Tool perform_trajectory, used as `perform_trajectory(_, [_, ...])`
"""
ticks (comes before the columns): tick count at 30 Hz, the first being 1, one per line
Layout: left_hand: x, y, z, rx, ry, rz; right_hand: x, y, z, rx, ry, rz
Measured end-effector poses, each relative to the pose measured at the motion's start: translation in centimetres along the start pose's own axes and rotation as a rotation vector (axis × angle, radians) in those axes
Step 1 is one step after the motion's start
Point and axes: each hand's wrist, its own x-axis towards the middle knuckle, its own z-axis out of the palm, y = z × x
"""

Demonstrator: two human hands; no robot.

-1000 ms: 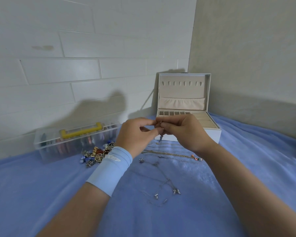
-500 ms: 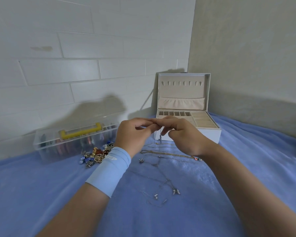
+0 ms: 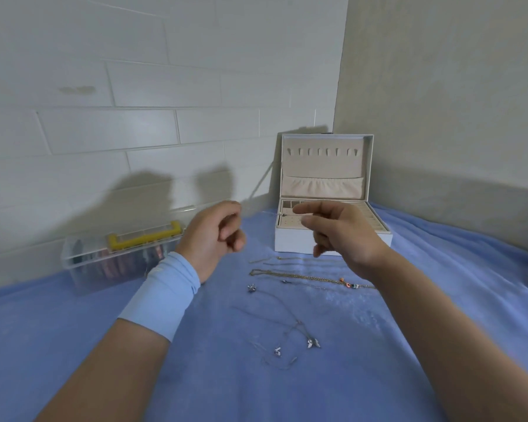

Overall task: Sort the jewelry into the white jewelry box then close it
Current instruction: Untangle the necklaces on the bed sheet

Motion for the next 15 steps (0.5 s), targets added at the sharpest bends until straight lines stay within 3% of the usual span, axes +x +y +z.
perform_trajectory(5, [0.5, -0.4, -1.8, 0.129, 0.062, 0.026, 0.4, 0.2, -1.5, -0.375, 0.038, 0.036])
perform_trajectory(15, [0.7, -2.2, -0.8, 0.26, 0.06, 0.115, -1.2, -0.2, -5.6, -0.656, -0.002, 0.141])
